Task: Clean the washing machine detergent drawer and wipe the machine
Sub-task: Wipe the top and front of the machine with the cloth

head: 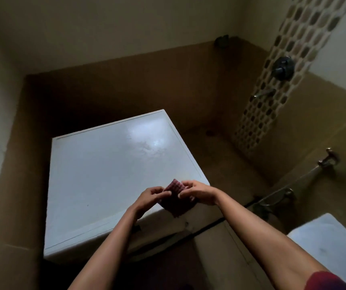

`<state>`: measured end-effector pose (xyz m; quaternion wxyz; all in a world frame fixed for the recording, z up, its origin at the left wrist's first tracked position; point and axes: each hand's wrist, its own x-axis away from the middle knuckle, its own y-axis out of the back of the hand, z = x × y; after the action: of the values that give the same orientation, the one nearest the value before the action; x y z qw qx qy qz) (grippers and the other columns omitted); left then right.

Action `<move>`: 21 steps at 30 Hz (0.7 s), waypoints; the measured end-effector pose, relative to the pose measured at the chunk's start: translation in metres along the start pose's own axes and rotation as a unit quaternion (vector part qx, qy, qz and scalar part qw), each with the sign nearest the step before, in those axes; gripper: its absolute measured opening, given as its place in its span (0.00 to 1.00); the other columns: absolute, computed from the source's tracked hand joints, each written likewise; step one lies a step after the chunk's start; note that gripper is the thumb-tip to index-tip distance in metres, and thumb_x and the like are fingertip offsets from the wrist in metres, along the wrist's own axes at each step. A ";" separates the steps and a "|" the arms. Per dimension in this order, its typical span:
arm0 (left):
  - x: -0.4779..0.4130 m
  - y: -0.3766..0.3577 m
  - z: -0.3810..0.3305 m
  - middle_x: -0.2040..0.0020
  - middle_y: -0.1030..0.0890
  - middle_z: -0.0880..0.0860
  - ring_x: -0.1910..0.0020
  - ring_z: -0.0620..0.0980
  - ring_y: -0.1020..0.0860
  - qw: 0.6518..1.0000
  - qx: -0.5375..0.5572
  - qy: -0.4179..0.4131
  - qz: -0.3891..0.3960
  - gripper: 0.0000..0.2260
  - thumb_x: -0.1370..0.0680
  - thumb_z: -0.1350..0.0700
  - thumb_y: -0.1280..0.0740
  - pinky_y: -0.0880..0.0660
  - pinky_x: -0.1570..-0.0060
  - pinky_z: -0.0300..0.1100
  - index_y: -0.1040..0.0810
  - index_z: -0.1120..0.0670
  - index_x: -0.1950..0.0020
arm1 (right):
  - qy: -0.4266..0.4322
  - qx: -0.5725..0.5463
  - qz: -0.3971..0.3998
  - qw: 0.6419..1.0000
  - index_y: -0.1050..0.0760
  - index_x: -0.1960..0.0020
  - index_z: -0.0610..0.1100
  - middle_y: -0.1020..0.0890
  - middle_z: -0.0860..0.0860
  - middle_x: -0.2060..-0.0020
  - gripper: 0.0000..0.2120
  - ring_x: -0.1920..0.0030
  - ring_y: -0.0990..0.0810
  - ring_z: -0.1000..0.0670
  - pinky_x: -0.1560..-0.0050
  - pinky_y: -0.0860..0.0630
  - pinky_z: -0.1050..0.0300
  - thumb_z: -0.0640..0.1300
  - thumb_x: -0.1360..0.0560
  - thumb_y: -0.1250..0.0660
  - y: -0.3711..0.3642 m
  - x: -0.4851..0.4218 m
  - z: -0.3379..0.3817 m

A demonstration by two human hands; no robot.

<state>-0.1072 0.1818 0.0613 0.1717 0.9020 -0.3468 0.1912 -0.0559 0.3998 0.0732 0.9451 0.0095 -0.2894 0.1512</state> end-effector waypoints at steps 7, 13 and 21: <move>-0.003 -0.094 -0.044 0.52 0.19 0.58 0.56 0.51 0.19 0.998 0.018 -0.029 0.061 0.20 0.24 0.44 0.32 0.20 0.56 0.45 0.23 0.60 0.46 | 0.060 -0.232 -0.146 0.960 0.26 0.41 0.37 0.21 0.39 0.46 0.20 0.45 0.22 0.40 0.37 0.27 0.41 0.40 0.32 0.29 -0.001 0.107 -0.050; 0.002 -0.204 -0.086 0.65 0.22 0.49 0.69 0.43 0.25 0.992 0.032 -0.016 0.121 0.24 0.22 0.36 0.44 0.29 0.70 0.34 0.21 0.56 0.51 | 0.124 -0.410 -0.280 0.859 0.24 0.43 0.35 0.17 0.40 0.51 0.12 0.53 0.17 0.44 0.53 0.19 0.50 0.36 0.25 0.37 0.006 0.219 -0.104; 0.027 -0.389 -0.121 0.66 0.25 0.50 0.74 0.43 0.30 0.979 -0.035 -0.060 0.190 0.13 0.17 0.52 0.42 0.35 0.76 0.33 0.25 0.53 0.59 | 0.220 -0.523 -0.464 0.680 0.23 0.47 0.36 0.16 0.40 0.57 0.11 0.58 0.16 0.44 0.59 0.18 0.51 0.35 0.23 0.42 0.037 0.398 -0.189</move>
<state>0.1528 0.4928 0.1100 0.1429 0.8232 -0.5277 0.1535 0.3494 0.5663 0.1326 0.7817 -0.3871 -0.0633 -0.4849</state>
